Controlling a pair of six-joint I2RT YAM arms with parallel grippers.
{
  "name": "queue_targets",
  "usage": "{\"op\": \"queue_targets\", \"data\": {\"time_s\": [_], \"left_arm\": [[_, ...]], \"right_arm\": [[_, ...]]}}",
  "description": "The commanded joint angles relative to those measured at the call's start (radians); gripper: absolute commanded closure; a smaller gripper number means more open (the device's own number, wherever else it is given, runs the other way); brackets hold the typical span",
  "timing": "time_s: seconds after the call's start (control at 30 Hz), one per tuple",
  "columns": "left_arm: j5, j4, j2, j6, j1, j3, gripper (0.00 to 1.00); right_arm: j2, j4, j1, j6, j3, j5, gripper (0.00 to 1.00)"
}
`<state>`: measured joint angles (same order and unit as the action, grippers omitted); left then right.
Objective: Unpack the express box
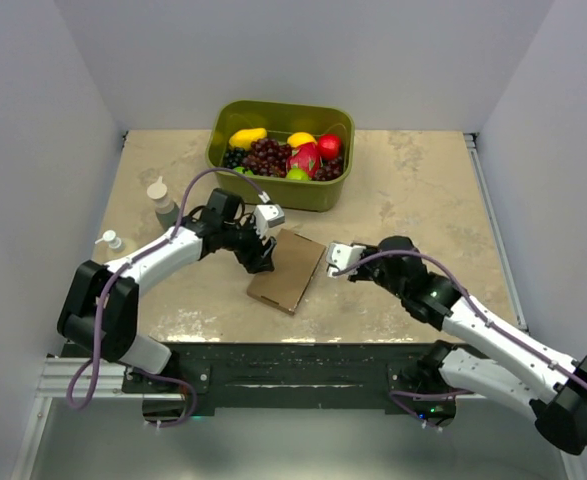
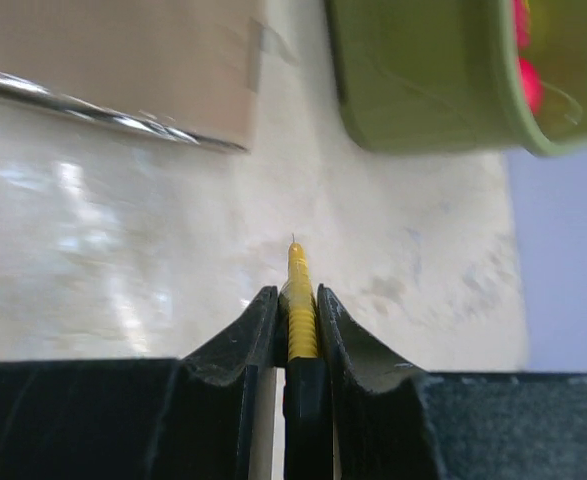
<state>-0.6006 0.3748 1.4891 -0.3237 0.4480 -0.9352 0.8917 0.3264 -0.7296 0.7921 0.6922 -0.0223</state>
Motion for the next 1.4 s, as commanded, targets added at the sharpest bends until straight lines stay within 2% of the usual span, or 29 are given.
{"op": "queue_targets", "data": {"time_s": [0.0,0.07,0.1,0.13,0.23,0.37,0.4,0.43,0.53,0.57,0.6,0.67,0.8,0.9,0.93,1.03,1.07,1.13,1.27,1.37], "left_arm": [[0.053,-0.048,0.013,0.100,-0.003,-0.021,0.34],[0.053,-0.053,0.011,0.100,-0.005,-0.013,0.34],[0.051,-0.051,0.011,0.094,-0.003,-0.010,0.34],[0.051,-0.054,0.011,0.094,-0.003,-0.008,0.34],[0.055,-0.060,0.014,0.104,-0.005,-0.005,0.34],[0.067,-0.057,0.039,0.097,-0.005,-0.001,0.34],[0.074,-0.056,0.046,0.095,-0.005,-0.002,0.34],[0.074,-0.048,0.059,0.094,-0.006,0.002,0.34],[0.073,-0.014,0.069,0.057,-0.005,0.006,0.34],[0.062,-0.007,0.063,0.034,-0.005,0.012,0.34],[0.015,0.004,0.051,-0.056,-0.005,0.021,0.24],[0.008,0.007,-0.002,-0.148,0.001,0.073,0.20],[0.108,-0.065,-0.108,-0.254,0.006,0.171,0.17],[0.130,-0.105,-0.168,-0.259,0.018,0.190,0.16],[0.121,-0.093,-0.176,-0.264,0.024,0.176,0.16],[0.065,-0.051,-0.176,-0.304,0.040,0.174,0.16],[0.070,-0.045,-0.174,-0.339,0.049,0.180,0.16],[0.090,-0.039,-0.171,-0.383,0.078,0.209,0.16],[0.111,-0.060,-0.147,-0.471,0.095,0.246,0.16],[0.120,-0.092,-0.119,-0.471,0.098,0.257,0.16]], "right_arm": [[-0.057,-0.425,-0.004,0.224,-0.216,-0.468,1.00],[-0.095,-0.667,0.007,0.358,-0.336,-0.540,1.00],[-0.108,-0.722,0.013,0.396,-0.367,-0.547,1.00],[-0.114,-0.759,0.016,0.457,-0.394,-0.551,1.00],[-0.116,-0.805,0.018,0.486,-0.474,-0.558,1.00],[-0.119,-0.774,0.019,0.414,-0.473,-0.522,1.00],[-0.117,-0.735,0.019,0.327,-0.445,-0.509,1.00],[-0.117,-0.627,0.021,0.282,-0.378,-0.487,1.00],[-0.108,-0.544,0.021,0.207,-0.330,-0.417,1.00],[-0.106,-0.538,0.021,0.199,-0.326,-0.400,1.00],[-0.103,-0.540,0.019,0.200,-0.329,-0.386,1.00],[-0.094,-0.558,0.019,0.205,-0.336,-0.378,1.00],[-0.082,-0.607,0.019,0.290,-0.379,-0.402,1.00],[-0.073,-0.684,0.019,0.322,-0.444,-0.442,1.00],[-0.083,-0.640,0.021,0.293,-0.425,-0.441,1.00],[-0.187,-0.415,0.021,0.174,-0.320,-0.303,1.00],[-0.230,-0.358,0.019,0.162,-0.297,-0.194,1.00],[-0.247,-0.250,0.019,0.124,-0.249,-0.140,1.00],[-0.231,-0.208,0.019,0.131,-0.247,-0.185,1.00],[-0.237,-0.222,0.019,0.160,-0.283,-0.254,1.00]]}}
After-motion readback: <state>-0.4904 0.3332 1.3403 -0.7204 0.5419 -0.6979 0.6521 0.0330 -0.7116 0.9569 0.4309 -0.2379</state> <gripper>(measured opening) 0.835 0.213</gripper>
